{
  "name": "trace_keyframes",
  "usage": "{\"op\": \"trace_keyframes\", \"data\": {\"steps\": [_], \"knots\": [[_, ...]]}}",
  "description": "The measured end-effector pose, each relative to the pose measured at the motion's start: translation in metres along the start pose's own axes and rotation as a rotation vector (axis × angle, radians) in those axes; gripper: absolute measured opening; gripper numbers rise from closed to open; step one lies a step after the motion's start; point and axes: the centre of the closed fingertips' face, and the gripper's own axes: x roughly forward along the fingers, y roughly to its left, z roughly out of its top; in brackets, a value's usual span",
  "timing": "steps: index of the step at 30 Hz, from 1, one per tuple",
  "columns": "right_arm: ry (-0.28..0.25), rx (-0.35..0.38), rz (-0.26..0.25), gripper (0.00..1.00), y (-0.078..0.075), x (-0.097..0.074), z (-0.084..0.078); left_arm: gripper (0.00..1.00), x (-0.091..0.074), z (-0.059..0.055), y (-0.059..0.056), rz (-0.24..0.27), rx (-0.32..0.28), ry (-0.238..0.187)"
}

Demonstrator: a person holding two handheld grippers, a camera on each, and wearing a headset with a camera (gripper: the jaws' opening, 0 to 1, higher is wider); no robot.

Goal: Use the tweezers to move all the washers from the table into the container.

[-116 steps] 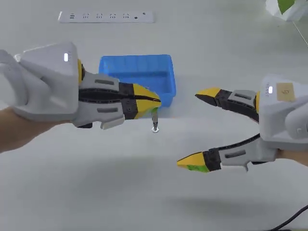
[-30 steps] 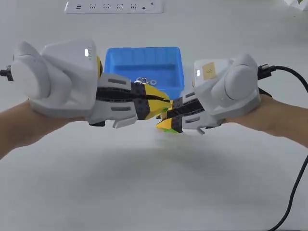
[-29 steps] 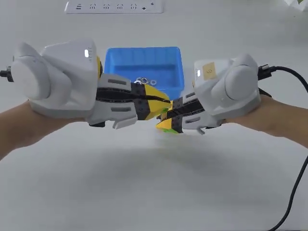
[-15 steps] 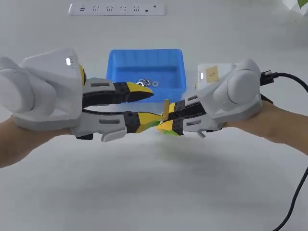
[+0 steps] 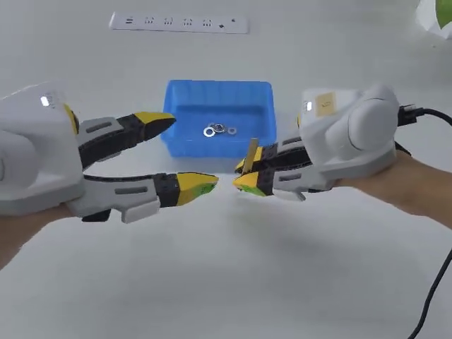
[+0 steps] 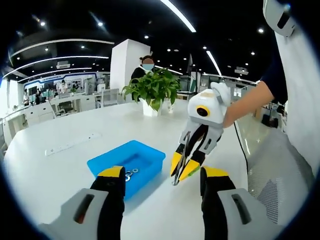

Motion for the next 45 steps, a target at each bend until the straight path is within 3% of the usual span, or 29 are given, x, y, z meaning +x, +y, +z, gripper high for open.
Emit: {"op": "trace_keyframes", "data": {"steps": [12, 17, 19, 23, 33, 37, 45], "knots": [[-0.029, -0.034, -0.034, 0.1, -0.014, -0.024, 0.03, 0.89, -0.034, -0.026, 0.009, 0.107, -0.065, 0.017], [-0.026, -0.064, -0.042, 0.1, -0.021, -0.035, 0.042, 0.99, -0.042, -0.036, 0.012, 0.143, -0.094, 0.026], [-0.028, -0.073, -0.047, 0.1, -0.025, -0.037, 0.048, 1.0, -0.047, -0.042, 0.018, 0.181, -0.087, 0.042], [-0.029, -0.089, -0.056, 0.1, -0.037, -0.038, 0.057, 1.0, -0.052, -0.042, 0.02, 0.197, -0.125, 0.01], [-0.006, -0.137, -0.074, 0.1, -0.077, -0.009, 0.068, 1.0, -0.053, -0.043, 0.018, 0.194, -0.136, -0.013], [0.016, -0.134, -0.068, 0.1, -0.09, 0.01, 0.059, 1.0, -0.054, -0.047, 0.019, 0.196, -0.129, 0.001], [0.098, -0.134, -0.062, 0.1, -0.097, 0.044, 0.027, 1.0, -0.058, -0.048, 0.021, 0.203, -0.146, -0.007]]}}
